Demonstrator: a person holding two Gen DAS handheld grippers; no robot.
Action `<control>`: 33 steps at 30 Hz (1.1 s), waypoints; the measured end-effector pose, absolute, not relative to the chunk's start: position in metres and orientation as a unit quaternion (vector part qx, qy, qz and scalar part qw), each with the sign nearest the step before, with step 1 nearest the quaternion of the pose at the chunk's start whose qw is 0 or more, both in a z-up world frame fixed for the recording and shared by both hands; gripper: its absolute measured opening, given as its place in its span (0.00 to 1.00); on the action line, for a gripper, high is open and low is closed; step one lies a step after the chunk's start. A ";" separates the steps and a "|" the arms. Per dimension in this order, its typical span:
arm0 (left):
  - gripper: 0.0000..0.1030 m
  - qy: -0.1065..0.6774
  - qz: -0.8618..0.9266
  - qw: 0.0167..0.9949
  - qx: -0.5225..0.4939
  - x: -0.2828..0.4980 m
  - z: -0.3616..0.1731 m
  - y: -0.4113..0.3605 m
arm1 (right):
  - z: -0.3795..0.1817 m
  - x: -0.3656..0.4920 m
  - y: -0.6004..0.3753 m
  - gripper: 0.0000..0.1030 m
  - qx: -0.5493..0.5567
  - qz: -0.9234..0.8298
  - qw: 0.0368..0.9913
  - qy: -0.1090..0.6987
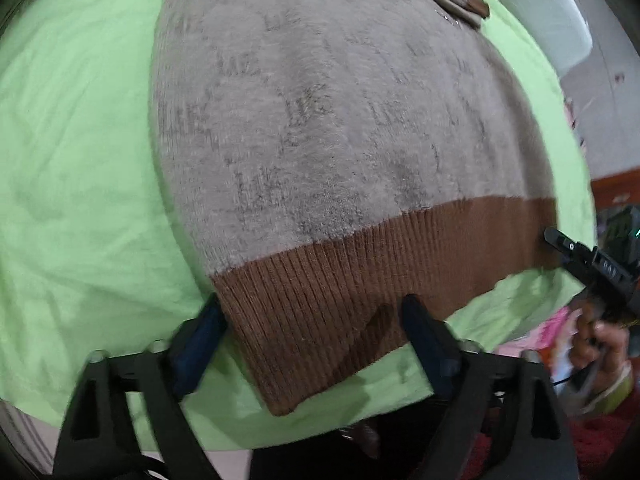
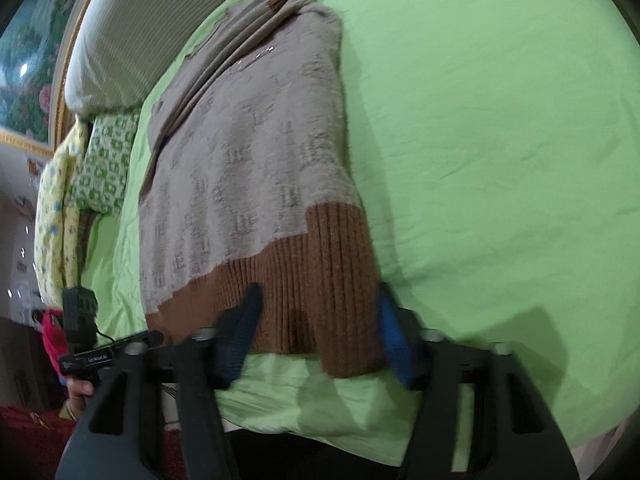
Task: Fold small clothes
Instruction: 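Grasp the brown ribbed hem with the left gripper, then lift the hem with the left gripper and fold it toward the collar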
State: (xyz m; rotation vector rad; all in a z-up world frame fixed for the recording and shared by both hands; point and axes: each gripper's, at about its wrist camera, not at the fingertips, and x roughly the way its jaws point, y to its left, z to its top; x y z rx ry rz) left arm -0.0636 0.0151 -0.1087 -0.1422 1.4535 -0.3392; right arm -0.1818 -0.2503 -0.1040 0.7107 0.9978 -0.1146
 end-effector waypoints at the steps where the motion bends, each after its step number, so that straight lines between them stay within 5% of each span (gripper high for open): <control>1: 0.52 0.654 -0.148 0.740 -0.050 -0.064 -0.106 0.014 | -0.105 -0.181 -0.248 0.14 0.328 -0.056 0.817 0.471; 2: 0.22 0.646 -0.148 0.747 -0.050 -0.064 -0.103 0.016 | -0.104 -0.180 -0.247 0.14 0.325 -0.055 0.820 0.469; 3: 0.08 0.642 -0.161 0.746 -0.075 -0.062 -0.101 0.021 | -0.100 -0.180 -0.245 0.14 0.323 -0.048 0.825 0.461; 16: 0.07 0.536 -0.185 0.812 -0.136 -0.028 -0.028 0.032 | -0.007 -0.146 -0.250 0.13 0.325 0.012 0.883 0.340; 33: 0.07 0.451 -0.124 0.860 -0.205 0.147 0.040 0.051 | 0.067 0.016 -0.320 0.13 0.310 0.001 0.912 0.269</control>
